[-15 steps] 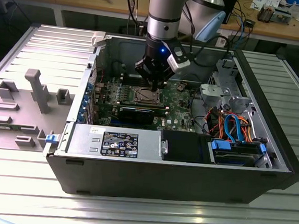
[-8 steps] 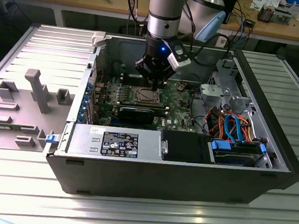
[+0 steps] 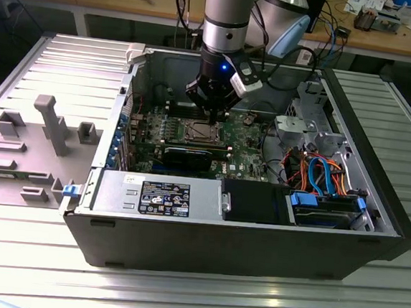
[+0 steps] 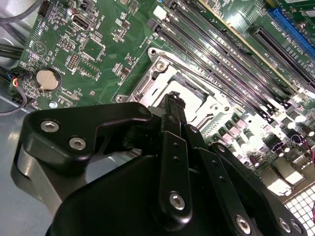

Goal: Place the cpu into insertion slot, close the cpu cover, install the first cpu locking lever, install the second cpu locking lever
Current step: 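Install the second cpu locking lever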

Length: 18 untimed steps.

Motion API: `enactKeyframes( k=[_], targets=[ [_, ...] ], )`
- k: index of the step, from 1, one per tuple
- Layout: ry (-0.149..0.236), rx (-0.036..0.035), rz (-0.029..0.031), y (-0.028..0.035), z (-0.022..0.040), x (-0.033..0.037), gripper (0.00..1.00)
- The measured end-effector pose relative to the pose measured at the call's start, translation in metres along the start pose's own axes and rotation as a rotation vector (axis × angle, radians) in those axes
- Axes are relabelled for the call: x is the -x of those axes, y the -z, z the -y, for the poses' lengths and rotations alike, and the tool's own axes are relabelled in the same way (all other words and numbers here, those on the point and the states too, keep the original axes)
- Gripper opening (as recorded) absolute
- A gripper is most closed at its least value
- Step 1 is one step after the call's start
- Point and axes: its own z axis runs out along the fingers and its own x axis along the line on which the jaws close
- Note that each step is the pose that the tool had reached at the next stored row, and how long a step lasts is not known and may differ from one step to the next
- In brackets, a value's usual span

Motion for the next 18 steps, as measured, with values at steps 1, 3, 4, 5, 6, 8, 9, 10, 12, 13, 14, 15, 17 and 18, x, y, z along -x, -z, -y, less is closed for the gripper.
enactKeyframes(
  k=[1,3,4,5,6,8,9,10,12,13,14,15,17,18],
  targets=[
    [0.0,-0.0003,-0.0002,0.0001,0.0004,-0.0001,0.11],
    [0.0,0.0,0.0001,-0.0005,0.0016,-0.0002,0.11],
    [0.0,0.003,0.0003,-0.0011,0.0045,-0.0006,0.11],
    [-0.001,0.0176,0.0022,-0.0015,0.0071,-0.0009,0.11],
    [-0.001,0.0302,0.0037,-0.0017,0.0104,-0.0013,0.11],
    [-0.002,0.0531,0.0065,-0.0027,0.0183,-0.0023,0.11],
    [-0.002,0.0598,0.0073,-0.0029,0.0208,-0.0026,0.11],
    [-0.002,0.0643,0.0078,-0.0031,0.0227,-0.0029,0.11],
    [-0.002,0.0787,0.0097,-0.0039,0.0299,-0.0038,0.11],
    [-0.003,0.084,0.0102,-0.0041,0.0326,-0.0041,0.11],
    [-0.003,0.0893,0.0109,-0.0045,0.0353,-0.0044,0.11],
    [-0.003,0.093,0.0114,-0.0047,0.0376,-0.0048,0.11],
    [-0.003,0.1028,0.0126,-0.0056,0.0448,-0.0058,0.11],
    [-0.003,0.1076,0.0132,-0.0062,0.0486,-0.0067,0.11]
  ],
)
